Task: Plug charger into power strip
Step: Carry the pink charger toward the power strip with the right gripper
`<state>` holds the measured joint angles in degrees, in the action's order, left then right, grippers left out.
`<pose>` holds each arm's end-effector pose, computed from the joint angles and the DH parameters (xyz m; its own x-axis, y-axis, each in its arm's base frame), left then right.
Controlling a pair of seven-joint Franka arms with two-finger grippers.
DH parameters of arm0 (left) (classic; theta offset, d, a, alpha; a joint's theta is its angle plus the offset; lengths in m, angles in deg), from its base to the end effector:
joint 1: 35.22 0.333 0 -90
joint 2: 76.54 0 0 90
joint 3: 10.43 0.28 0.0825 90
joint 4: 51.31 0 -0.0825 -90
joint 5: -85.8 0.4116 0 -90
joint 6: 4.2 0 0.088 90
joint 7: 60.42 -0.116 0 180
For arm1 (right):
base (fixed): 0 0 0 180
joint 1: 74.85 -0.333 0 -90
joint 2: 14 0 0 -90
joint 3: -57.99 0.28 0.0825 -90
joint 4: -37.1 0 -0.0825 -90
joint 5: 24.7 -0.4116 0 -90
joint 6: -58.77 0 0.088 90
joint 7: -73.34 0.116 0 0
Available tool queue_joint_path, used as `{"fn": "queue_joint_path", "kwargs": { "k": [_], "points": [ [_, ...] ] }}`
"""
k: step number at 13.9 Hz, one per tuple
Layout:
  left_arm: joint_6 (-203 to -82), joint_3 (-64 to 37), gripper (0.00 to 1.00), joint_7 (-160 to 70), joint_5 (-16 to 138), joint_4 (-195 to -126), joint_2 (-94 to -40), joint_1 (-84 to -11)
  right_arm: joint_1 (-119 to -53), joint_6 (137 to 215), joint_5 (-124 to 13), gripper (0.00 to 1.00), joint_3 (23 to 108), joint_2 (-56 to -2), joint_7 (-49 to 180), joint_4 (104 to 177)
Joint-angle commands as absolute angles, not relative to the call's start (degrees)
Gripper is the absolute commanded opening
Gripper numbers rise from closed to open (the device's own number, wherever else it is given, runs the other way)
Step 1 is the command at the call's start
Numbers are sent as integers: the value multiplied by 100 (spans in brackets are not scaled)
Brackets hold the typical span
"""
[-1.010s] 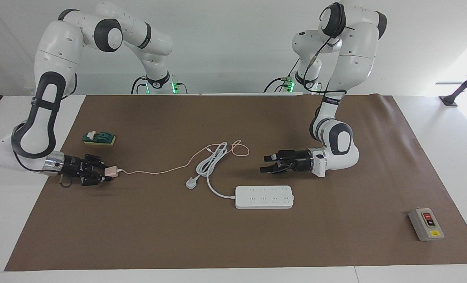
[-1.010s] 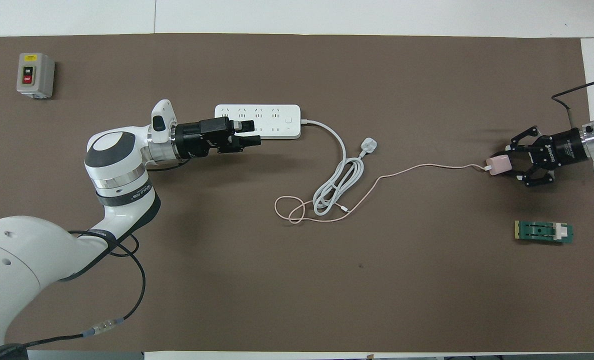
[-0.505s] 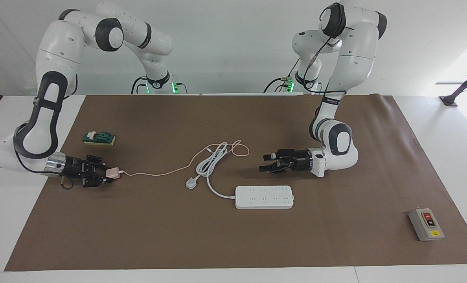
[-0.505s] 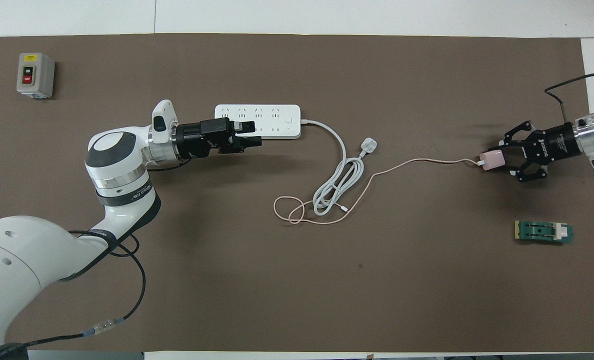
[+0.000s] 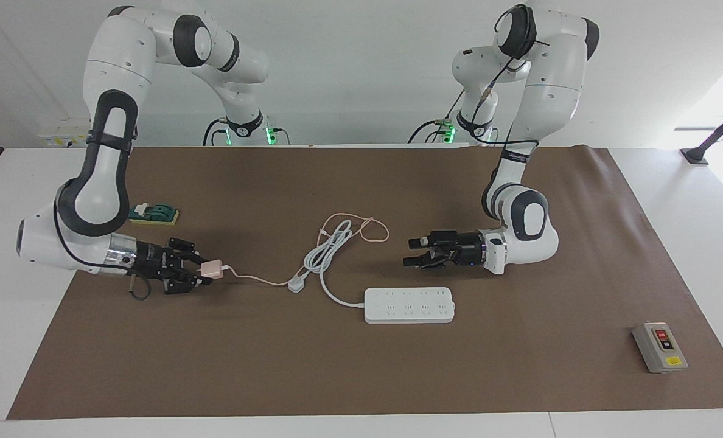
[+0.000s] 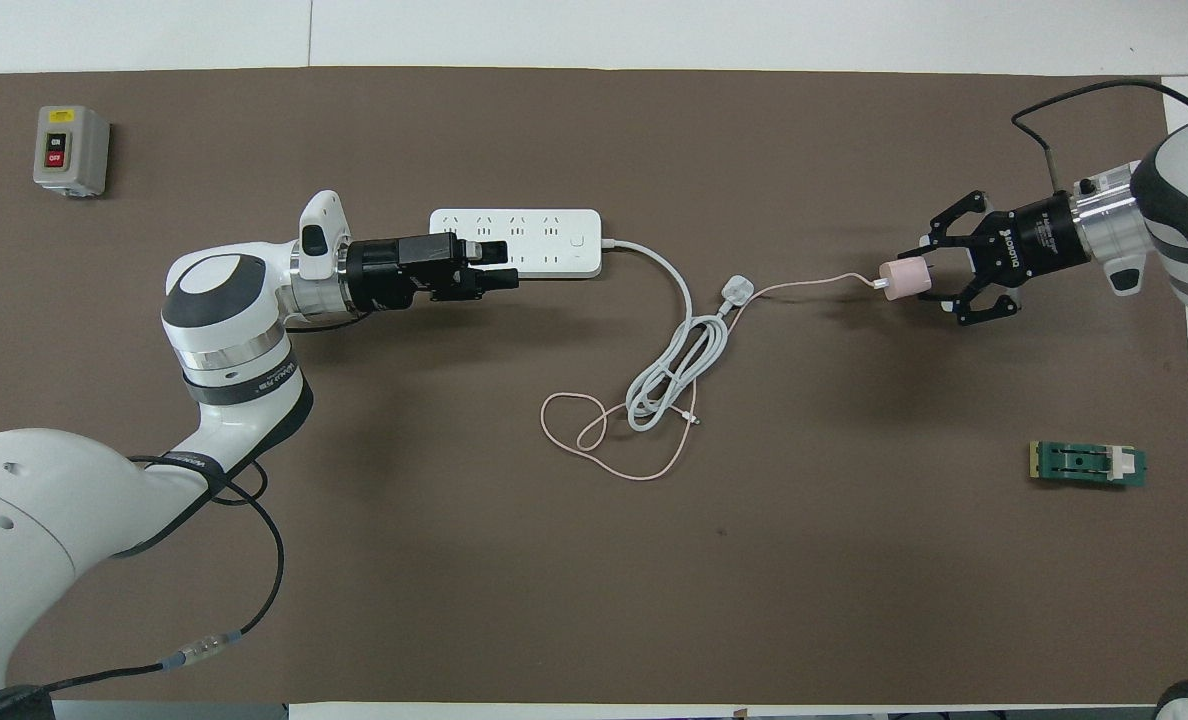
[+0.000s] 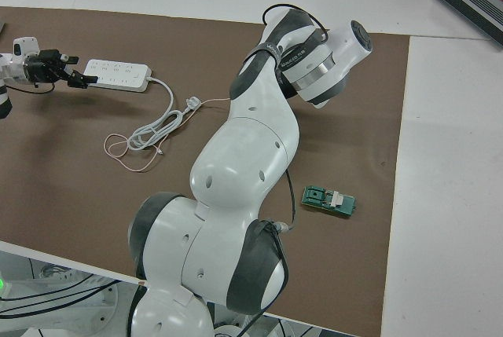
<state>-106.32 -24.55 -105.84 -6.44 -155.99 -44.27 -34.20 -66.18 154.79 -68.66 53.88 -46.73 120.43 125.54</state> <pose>0.6076 -0.2299 0.2253 0.9994 -0.0180 -0.0288 0.0288 0.0028 0.9996 0.6617 -0.0696 0.2625 0.2089 -0.6638 -0.7182 -0.9687 -0.2412 -0.0588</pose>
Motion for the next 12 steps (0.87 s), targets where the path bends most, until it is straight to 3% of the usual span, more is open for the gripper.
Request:
{"fn": "queue_joint_path", "kwargs": {
  "k": [1, 12],
  "points": [
    [-10651, -2440, 100, -10577, -447, -15423, -4323, -3382, -7096, 15886, -7197, 0, 5385, -4476, 12683, 12648],
    [-10668, -2440, 100, -10577, -447, -15362, -4323, -3381, -9337, 17978, -7524, 0, 5386, -4300, 14987, 12543]
  ]
}}
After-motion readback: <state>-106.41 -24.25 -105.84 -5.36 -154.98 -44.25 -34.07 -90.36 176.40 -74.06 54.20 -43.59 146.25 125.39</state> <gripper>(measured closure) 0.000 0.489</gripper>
